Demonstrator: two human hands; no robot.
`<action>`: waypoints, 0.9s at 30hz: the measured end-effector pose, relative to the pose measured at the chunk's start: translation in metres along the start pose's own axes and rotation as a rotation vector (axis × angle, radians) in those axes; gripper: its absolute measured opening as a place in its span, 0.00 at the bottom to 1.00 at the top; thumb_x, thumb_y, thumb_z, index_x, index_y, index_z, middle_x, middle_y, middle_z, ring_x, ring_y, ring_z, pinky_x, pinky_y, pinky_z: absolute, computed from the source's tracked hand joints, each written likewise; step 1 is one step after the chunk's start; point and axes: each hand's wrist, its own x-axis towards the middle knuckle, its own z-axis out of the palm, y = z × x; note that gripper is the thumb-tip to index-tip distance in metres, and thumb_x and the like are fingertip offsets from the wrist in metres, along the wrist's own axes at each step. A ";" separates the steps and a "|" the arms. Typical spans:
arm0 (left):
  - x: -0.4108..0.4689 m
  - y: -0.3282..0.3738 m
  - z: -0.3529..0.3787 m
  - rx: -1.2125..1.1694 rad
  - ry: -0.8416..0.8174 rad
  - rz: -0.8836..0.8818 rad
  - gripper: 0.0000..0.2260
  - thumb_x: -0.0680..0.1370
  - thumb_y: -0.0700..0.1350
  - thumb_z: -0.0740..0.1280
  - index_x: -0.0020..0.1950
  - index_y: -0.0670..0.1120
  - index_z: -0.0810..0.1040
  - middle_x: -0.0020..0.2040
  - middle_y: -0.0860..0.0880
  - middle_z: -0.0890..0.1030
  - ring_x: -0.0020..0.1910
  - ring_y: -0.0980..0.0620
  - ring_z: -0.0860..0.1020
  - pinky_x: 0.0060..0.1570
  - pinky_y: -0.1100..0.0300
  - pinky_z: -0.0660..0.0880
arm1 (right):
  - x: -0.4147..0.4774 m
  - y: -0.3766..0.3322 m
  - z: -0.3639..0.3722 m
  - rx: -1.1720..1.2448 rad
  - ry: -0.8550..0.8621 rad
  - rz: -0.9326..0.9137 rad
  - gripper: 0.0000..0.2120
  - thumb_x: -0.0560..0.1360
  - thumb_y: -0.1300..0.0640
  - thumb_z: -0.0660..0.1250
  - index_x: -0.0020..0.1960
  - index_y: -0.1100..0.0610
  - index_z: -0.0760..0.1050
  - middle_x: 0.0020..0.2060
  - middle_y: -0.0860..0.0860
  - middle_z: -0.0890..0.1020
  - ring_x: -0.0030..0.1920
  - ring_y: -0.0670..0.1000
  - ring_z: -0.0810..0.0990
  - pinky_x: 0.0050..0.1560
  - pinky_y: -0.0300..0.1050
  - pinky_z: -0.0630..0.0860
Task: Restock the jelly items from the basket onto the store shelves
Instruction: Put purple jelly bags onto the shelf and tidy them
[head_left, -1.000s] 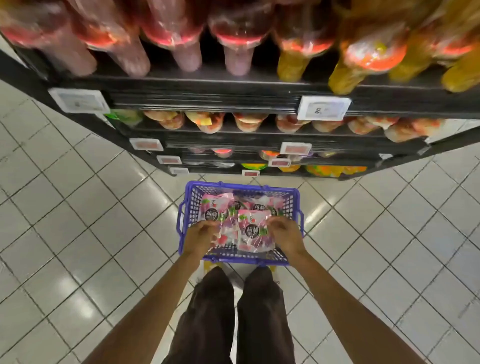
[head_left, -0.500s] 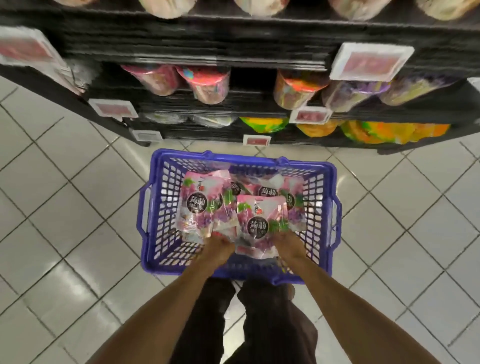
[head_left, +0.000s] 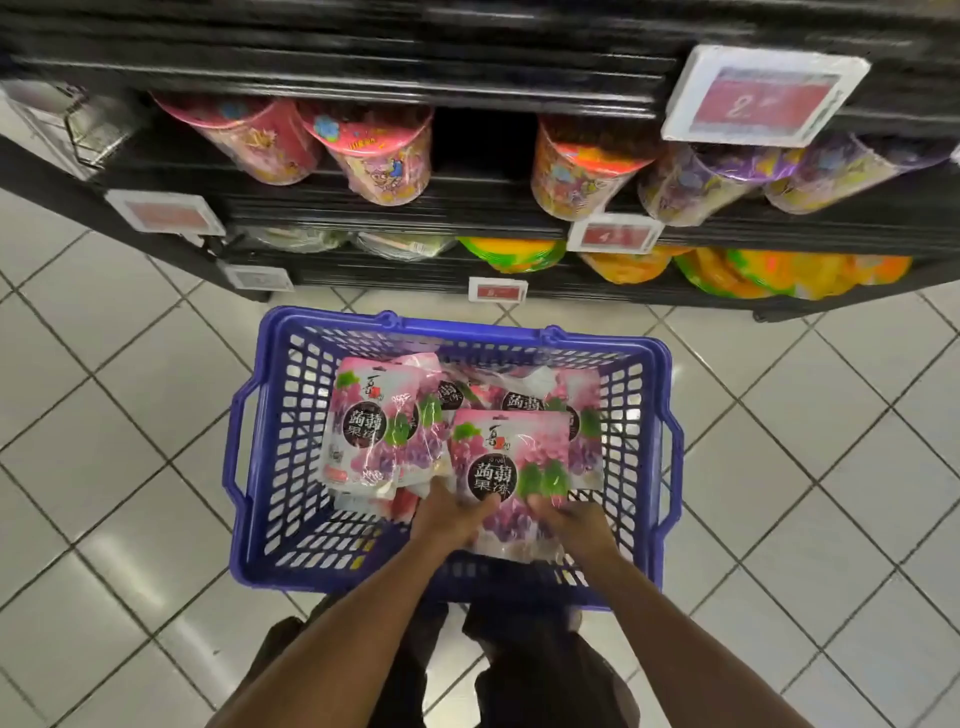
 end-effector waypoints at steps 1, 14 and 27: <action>-0.005 0.002 -0.004 0.000 0.002 0.019 0.34 0.73 0.55 0.74 0.67 0.34 0.67 0.57 0.45 0.78 0.56 0.43 0.79 0.55 0.51 0.77 | -0.011 -0.004 -0.004 0.038 -0.004 -0.007 0.18 0.73 0.42 0.72 0.36 0.57 0.84 0.25 0.47 0.81 0.26 0.41 0.78 0.28 0.29 0.70; -0.246 0.104 -0.111 -0.408 0.054 0.256 0.26 0.66 0.43 0.79 0.59 0.47 0.72 0.29 0.56 0.81 0.26 0.62 0.77 0.26 0.69 0.73 | -0.246 -0.140 -0.105 0.774 -0.109 -0.095 0.04 0.78 0.63 0.66 0.49 0.58 0.79 0.38 0.53 0.85 0.39 0.52 0.83 0.44 0.48 0.79; -0.569 0.276 -0.223 -0.344 0.136 0.897 0.08 0.67 0.43 0.79 0.39 0.47 0.82 0.29 0.53 0.81 0.28 0.54 0.79 0.28 0.56 0.79 | -0.509 -0.305 -0.226 0.750 0.061 -0.709 0.12 0.70 0.60 0.70 0.30 0.50 0.81 0.25 0.46 0.80 0.31 0.47 0.80 0.41 0.44 0.74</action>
